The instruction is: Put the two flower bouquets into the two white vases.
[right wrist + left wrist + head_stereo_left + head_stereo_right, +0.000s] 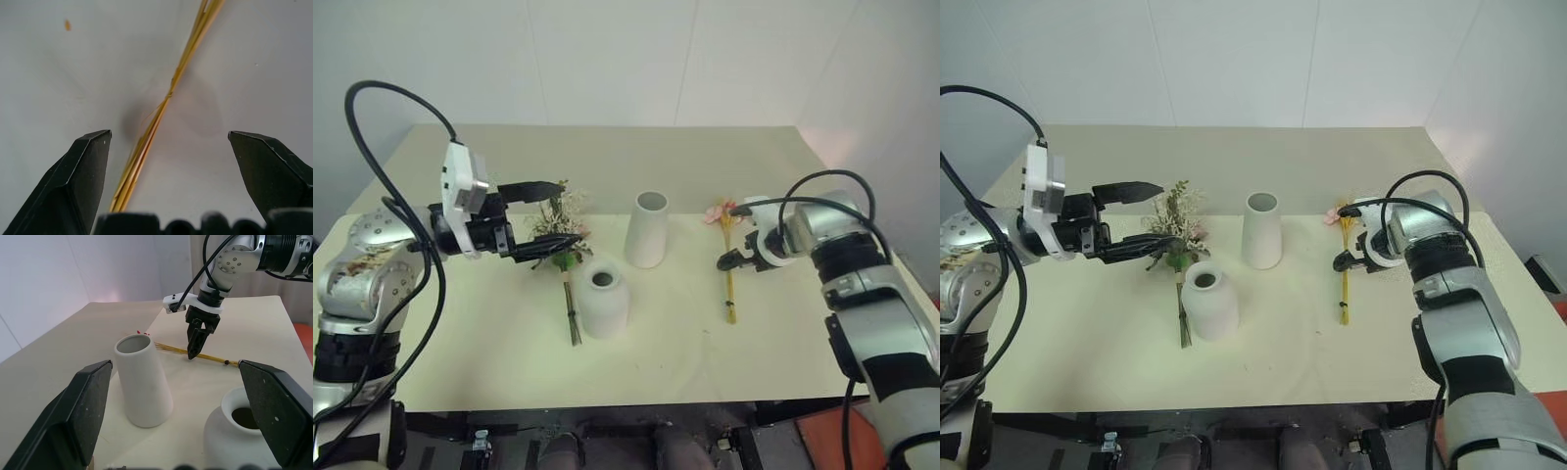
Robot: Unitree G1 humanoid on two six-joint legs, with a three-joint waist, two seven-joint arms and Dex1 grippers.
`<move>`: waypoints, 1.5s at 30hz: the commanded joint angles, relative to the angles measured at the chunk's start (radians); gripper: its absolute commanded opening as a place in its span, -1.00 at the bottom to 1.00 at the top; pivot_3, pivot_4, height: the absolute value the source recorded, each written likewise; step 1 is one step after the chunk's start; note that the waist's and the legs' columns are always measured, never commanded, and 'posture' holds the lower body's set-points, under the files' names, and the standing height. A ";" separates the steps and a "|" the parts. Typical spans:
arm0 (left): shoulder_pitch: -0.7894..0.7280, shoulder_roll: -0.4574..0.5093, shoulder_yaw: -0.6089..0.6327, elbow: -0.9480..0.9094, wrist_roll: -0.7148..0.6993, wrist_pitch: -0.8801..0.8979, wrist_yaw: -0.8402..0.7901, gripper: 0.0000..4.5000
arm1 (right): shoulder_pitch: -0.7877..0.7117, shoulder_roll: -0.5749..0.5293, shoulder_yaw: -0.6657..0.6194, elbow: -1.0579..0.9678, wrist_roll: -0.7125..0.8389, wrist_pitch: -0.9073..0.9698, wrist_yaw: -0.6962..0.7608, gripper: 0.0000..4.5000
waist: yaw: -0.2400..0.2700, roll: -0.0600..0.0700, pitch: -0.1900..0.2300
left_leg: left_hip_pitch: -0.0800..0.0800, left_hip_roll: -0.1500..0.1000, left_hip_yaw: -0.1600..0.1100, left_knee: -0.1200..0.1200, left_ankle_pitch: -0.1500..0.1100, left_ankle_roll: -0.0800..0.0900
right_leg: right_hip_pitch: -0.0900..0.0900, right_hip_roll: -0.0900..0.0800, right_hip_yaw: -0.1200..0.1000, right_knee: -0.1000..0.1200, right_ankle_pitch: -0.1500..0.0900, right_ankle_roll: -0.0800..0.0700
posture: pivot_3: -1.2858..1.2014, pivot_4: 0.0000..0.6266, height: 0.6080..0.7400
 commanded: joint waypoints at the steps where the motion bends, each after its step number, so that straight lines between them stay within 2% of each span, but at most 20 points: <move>1: 0.000 0.000 0.020 -0.033 -0.007 -0.006 0.013 1.00 | -0.045 0.014 0.010 0.062 -0.051 -0.072 0.050 0.82 | -0.001 0.000 0.000 | 0.000 0.000 0.000 0.000 0.000 0.000 | 0.000 0.000 0.000 0.000 0.000 0.000 | 0.03 -0.52 1.00; 3: 0.011 0.005 0.024 -0.041 -0.012 0.000 0.007 1.00 | -0.058 0.032 0.016 0.100 -0.073 -0.105 0.068 0.57 | -0.002 0.000 0.000 | 0.000 0.000 0.000 0.000 0.000 0.000 | 0.000 0.000 0.000 0.000 0.000 0.000 | 0.03 -0.52 1.00; 10: 0.018 0.012 0.017 -0.044 0.002 -0.010 -0.005 1.00 | -0.073 0.068 0.007 0.127 -0.122 -0.121 0.121 -0.57 | -0.006 0.000 0.000 | 0.001 0.000 0.000 0.000 0.000 0.000 | 0.000 0.000 0.000 0.001 0.000 0.000 | 0.03 -0.52 1.00; 13: 0.020 0.014 0.020 -0.040 0.001 -0.011 -0.011 1.00 | -0.063 0.073 -0.002 0.114 -0.133 -0.103 0.125 -0.99 | -0.006 0.000 0.000 | 0.001 0.000 -0.001 0.000 0.000 0.000 | 0.000 0.000 0.000 0.001 0.000 0.000 | 0.03 -0.52 1.00; 17: 0.023 0.014 0.023 -0.040 0.003 -0.011 -0.007 1.00 | -0.028 0.063 -0.055 0.069 -0.121 -0.044 0.093 -0.99 | -0.007 0.000 0.000 | 0.001 0.000 -0.001 0.000 0.000 0.000 | 0.000 0.000 0.000 0.002 0.000 0.000 | 0.03 -0.52 1.00; 20: 0.029 0.015 0.029 -0.051 -0.005 -0.002 -0.003 1.00 | 0.014 0.045 -0.142 -0.015 -0.102 0.014 0.035 -0.99 | -0.006 0.000 0.000 | 0.001 0.000 -0.001 0.000 0.000 0.000 | 0.000 0.000 0.000 0.002 0.000 0.000 | 0.03 -0.52 1.00; 25: 0.018 0.025 0.048 -0.018 -0.026 0.027 -0.004 1.00 | 0.069 0.038 -0.426 -0.264 -0.042 -0.031 -0.123 -0.99 | 0.001 0.001 0.001 | 0.000 0.000 -0.001 0.000 0.000 0.000 | 0.000 0.000 0.000 0.002 0.000 0.000 | 0.03 -0.52 1.00; 27: 0.009 0.019 0.051 -0.007 -0.042 0.056 0.005 1.00 | 0.094 0.082 -0.584 -0.410 0.035 -0.099 -0.171 -0.99 | 0.000 0.001 0.001 | 0.001 0.000 -0.001 0.000 0.000 0.000 | 0.000 0.000 0.000 0.002 0.000 0.000 | 0.03 -0.52 1.00; 29: -0.004 0.019 0.046 0.003 -0.050 0.078 0.010 1.00 | 0.116 0.130 -0.672 -0.547 0.090 -0.163 -0.205 -0.99 | -0.003 0.001 0.001 | 0.001 0.000 -0.001 0.000 0.000 0.000 | 0.000 0.001 0.000 0.002 0.000 0.000 | 0.03 -0.52 1.00; 32: -0.030 0.039 0.040 0.016 -0.060 0.133 0.017 1.00 | 0.171 0.191 -0.656 -0.729 0.108 -0.322 -0.214 -0.99 | -0.005 0.001 0.001 | 0.001 0.001 -0.002 0.000 0.000 0.000 | 0.000 0.001 0.000 0.002 0.000 0.000 | 0.03 -0.52 1.00; 35: -0.050 0.052 0.041 0.027 -0.061 0.175 0.023 1.00 | 0.191 0.255 -0.621 -0.827 0.108 -0.452 -0.230 -0.99 | -0.008 0.001 0.001 | 0.001 0.000 -0.002 0.000 0.000 0.000 | 0.000 0.001 -0.001 0.002 0.000 0.001 | 0.03 -0.52 1.00; 42: -0.063 0.067 0.038 0.029 -0.043 0.213 0.036 1.00 | 0.200 0.361 -0.517 -0.882 0.092 -0.663 -0.263 -0.99 | -0.022 0.001 0.001 | 0.001 0.001 -0.002 0.000 0.000 0.000 | 0.000 0.001 -0.001 0.003 0.000 0.000 | 0.03 -0.52 1.00; 45: -0.063 0.070 0.035 0.019 -0.042 0.219 0.038 1.00 | 0.191 0.397 -0.507 -0.886 0.116 -0.694 -0.281 -0.99 | -0.022 0.001 0.001 | 0.001 0.001 -0.002 0.000 0.000 0.000 | 0.000 0.001 -0.001 0.003 0.000 0.000 | 0.03 -0.52 1.00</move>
